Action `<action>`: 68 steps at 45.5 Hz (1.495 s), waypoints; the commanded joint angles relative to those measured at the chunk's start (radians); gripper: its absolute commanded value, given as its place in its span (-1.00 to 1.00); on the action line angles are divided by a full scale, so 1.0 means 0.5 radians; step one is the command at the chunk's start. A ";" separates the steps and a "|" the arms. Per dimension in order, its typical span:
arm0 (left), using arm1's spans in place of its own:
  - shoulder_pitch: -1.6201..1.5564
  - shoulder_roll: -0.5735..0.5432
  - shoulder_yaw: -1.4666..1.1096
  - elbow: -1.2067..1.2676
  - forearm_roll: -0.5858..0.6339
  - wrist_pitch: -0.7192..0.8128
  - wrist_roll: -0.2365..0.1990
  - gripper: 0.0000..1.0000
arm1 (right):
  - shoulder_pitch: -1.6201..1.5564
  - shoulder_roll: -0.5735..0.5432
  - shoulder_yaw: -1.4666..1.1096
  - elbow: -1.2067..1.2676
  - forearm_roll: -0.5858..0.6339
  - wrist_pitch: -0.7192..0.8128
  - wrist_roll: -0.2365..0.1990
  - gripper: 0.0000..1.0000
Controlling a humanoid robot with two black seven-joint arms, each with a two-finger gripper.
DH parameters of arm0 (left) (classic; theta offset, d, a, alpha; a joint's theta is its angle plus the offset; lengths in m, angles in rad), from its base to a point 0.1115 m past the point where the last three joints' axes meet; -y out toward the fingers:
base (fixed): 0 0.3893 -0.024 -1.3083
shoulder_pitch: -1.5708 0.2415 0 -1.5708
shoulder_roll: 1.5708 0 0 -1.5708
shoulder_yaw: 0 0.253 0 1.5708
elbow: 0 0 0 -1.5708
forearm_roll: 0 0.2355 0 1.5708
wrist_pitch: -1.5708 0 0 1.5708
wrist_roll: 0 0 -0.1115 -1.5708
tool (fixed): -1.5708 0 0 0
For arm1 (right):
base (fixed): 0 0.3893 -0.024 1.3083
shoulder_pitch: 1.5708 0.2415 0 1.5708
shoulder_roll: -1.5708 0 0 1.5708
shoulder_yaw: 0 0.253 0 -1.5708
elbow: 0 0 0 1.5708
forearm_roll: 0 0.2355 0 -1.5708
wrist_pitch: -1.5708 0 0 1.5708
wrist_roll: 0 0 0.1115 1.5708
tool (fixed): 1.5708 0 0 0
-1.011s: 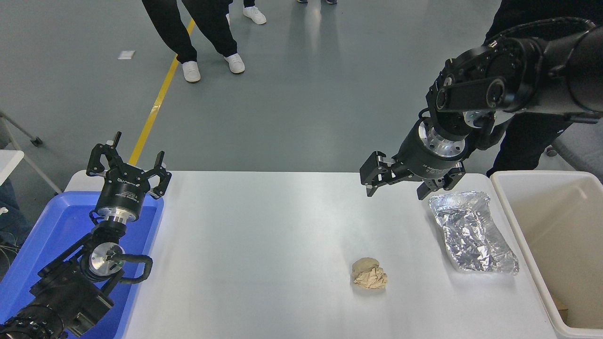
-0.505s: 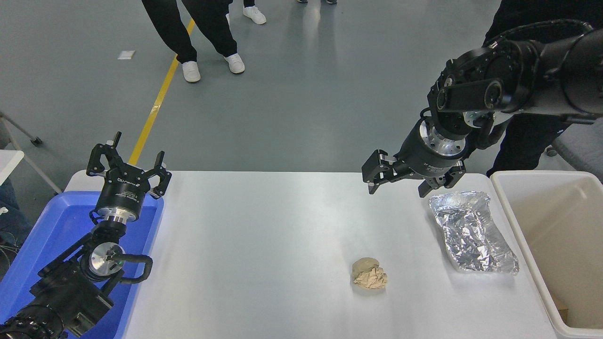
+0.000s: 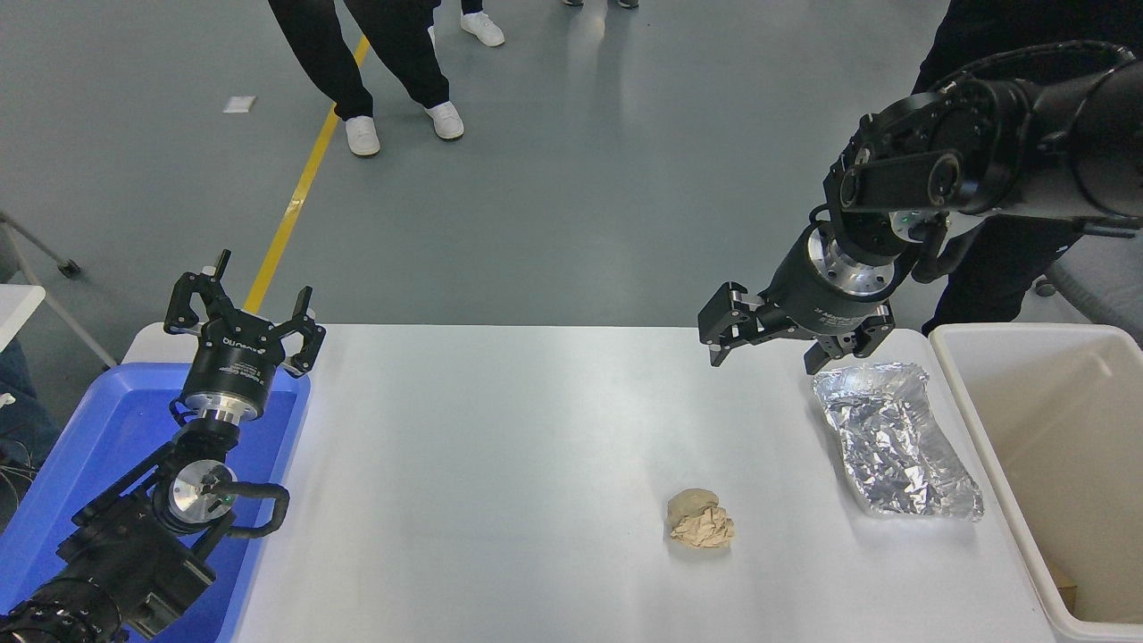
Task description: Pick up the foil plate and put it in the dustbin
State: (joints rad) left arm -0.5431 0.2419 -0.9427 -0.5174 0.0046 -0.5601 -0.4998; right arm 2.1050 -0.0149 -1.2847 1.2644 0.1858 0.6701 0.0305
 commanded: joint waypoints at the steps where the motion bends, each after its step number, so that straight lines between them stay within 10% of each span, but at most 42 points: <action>1: 0.000 -0.002 -0.001 0.001 0.000 0.000 0.000 0.96 | 0.021 -0.010 -0.001 -0.001 0.000 0.004 0.000 1.00; 39: 0.000 0.001 0.002 0.001 0.000 0.000 0.000 0.96 | -0.820 -0.283 -0.238 -0.501 -0.832 -0.742 0.000 1.00; 68: 0.000 0.001 0.002 0.001 0.000 0.000 0.000 0.96 | -1.538 -0.390 -0.198 -0.949 -0.859 -1.147 0.013 0.98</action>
State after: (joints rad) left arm -0.5430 0.2421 -0.9418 -0.5173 0.0044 -0.5600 -0.5001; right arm 1.4798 -0.1955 -1.4018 0.8935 -0.2363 0.1742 0.0336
